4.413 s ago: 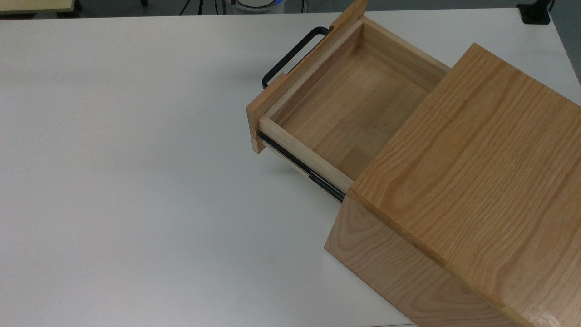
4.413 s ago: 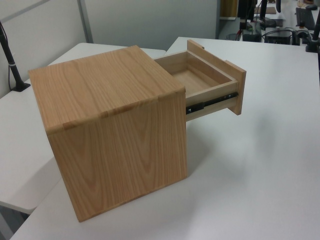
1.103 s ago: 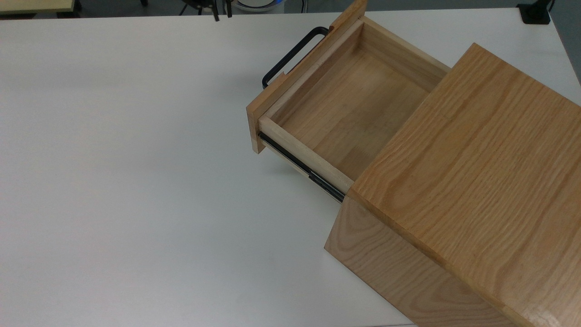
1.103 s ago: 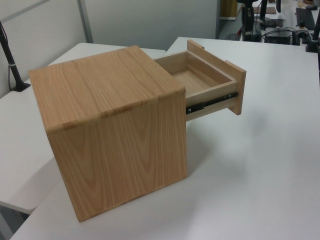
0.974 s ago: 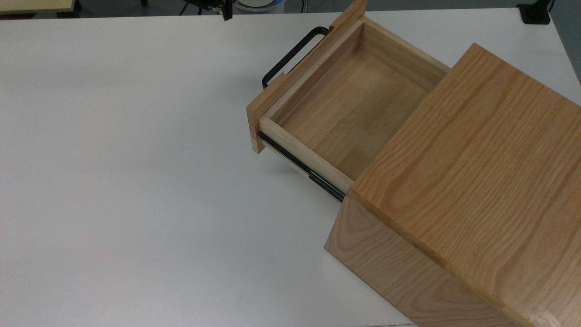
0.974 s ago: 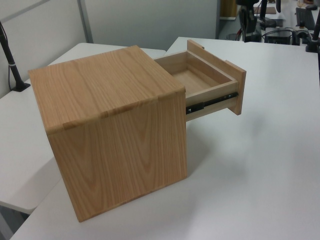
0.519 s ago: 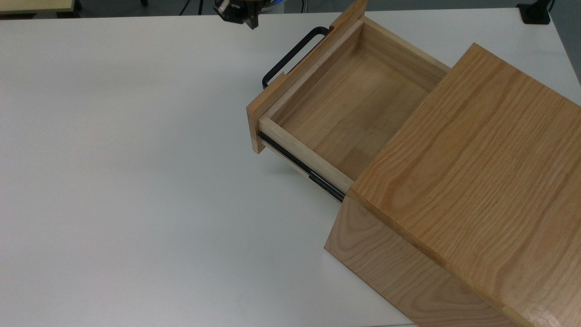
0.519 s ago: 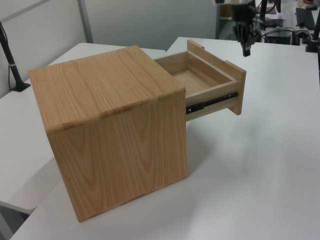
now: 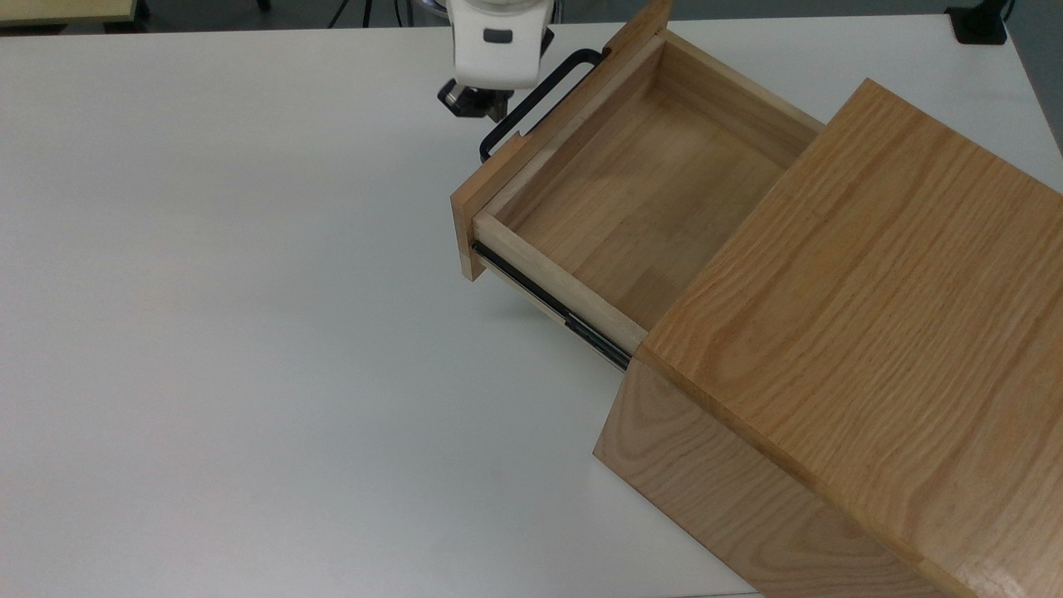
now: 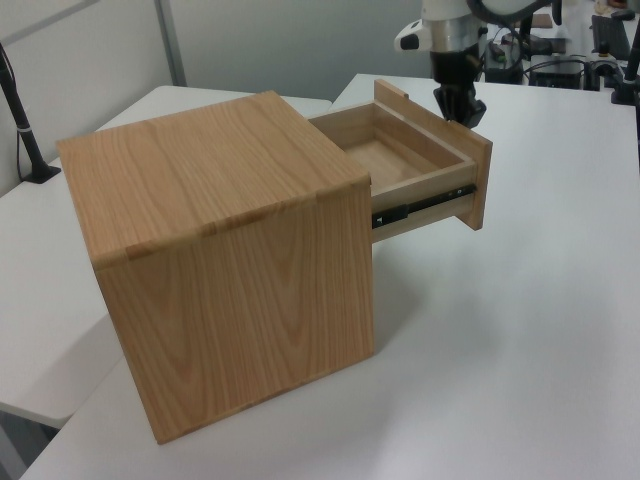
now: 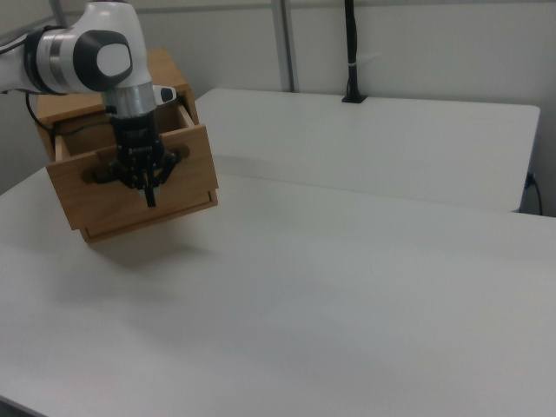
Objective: Close the drawer by sliding it
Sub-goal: 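Move the gripper down to the front panel of the open wooden drawer, then push the drawer front with the gripper into the wooden cabinet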
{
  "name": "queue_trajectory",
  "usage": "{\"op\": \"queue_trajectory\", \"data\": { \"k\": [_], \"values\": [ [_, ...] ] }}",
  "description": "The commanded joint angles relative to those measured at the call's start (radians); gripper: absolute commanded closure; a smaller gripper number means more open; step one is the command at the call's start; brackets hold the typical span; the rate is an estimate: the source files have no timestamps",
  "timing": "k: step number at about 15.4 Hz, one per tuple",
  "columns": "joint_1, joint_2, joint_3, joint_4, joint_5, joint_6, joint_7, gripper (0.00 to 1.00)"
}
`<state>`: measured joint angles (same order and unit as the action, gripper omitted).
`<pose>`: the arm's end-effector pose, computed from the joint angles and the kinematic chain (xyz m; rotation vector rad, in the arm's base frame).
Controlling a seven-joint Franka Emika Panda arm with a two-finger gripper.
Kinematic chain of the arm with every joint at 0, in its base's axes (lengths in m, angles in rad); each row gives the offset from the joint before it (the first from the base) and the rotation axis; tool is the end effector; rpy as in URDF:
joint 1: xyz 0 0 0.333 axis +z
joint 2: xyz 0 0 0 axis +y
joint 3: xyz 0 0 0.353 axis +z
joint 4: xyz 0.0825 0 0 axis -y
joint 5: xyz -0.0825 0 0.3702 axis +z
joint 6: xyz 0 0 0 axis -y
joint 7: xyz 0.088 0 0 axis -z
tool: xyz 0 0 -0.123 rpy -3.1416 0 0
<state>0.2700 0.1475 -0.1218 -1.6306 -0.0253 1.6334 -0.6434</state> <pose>0.5753 0.0874 0.5409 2.8825 1.2103 -0.2346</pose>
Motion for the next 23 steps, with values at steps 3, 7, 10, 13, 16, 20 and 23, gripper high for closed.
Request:
{"op": "queue_trajectory", "data": {
  "k": [3, 7, 10, 13, 16, 20, 23],
  "values": [
    [0.060, 0.036, -0.027, 0.021, -0.013, 0.072, 0.019, 1.00],
    [0.075, 0.139, -0.025, 0.099, -0.016, 0.111, 0.041, 1.00],
    [0.095, 0.175, -0.019, 0.146, -0.013, 0.161, 0.062, 1.00],
    [0.120, 0.204, -0.004, 0.178, -0.013, 0.196, 0.141, 1.00],
    [0.138, 0.236, 0.008, 0.195, -0.013, 0.255, 0.194, 1.00],
    [0.153, 0.274, 0.008, 0.264, -0.011, 0.260, 0.208, 1.00],
    [0.153, 0.329, 0.010, 0.331, -0.011, 0.276, 0.211, 1.00]
  ]
}}
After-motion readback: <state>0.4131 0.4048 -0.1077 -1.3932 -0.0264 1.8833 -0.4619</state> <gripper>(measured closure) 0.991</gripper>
